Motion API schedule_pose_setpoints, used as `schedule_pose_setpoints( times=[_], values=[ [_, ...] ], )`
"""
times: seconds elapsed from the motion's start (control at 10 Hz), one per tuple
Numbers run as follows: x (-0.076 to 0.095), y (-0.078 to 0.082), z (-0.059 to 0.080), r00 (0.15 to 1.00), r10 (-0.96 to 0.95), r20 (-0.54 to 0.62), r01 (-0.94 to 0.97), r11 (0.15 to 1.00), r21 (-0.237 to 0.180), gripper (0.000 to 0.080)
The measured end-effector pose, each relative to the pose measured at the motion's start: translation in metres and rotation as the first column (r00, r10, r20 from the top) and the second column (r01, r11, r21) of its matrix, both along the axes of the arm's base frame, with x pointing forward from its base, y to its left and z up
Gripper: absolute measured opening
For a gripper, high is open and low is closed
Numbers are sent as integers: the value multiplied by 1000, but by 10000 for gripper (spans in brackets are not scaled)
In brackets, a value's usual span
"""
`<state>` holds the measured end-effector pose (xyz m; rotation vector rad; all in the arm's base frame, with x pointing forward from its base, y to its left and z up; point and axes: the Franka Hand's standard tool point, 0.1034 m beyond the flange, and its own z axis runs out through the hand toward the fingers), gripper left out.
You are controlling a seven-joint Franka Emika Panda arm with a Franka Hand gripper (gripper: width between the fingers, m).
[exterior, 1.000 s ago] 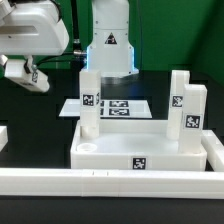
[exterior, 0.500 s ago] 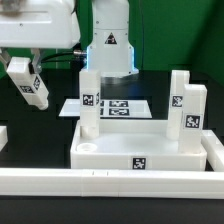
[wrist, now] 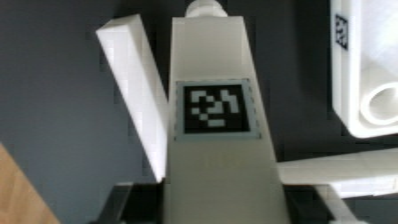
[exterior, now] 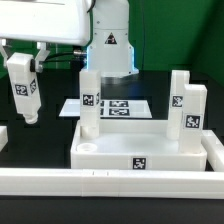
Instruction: Assemble desk
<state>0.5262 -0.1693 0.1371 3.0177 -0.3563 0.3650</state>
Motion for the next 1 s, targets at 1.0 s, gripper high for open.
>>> schedule_pose_setpoints(
  times=[1.0],
  values=[
    [39,76,11,999,12,40,-13,1000,27,290]
  ],
)
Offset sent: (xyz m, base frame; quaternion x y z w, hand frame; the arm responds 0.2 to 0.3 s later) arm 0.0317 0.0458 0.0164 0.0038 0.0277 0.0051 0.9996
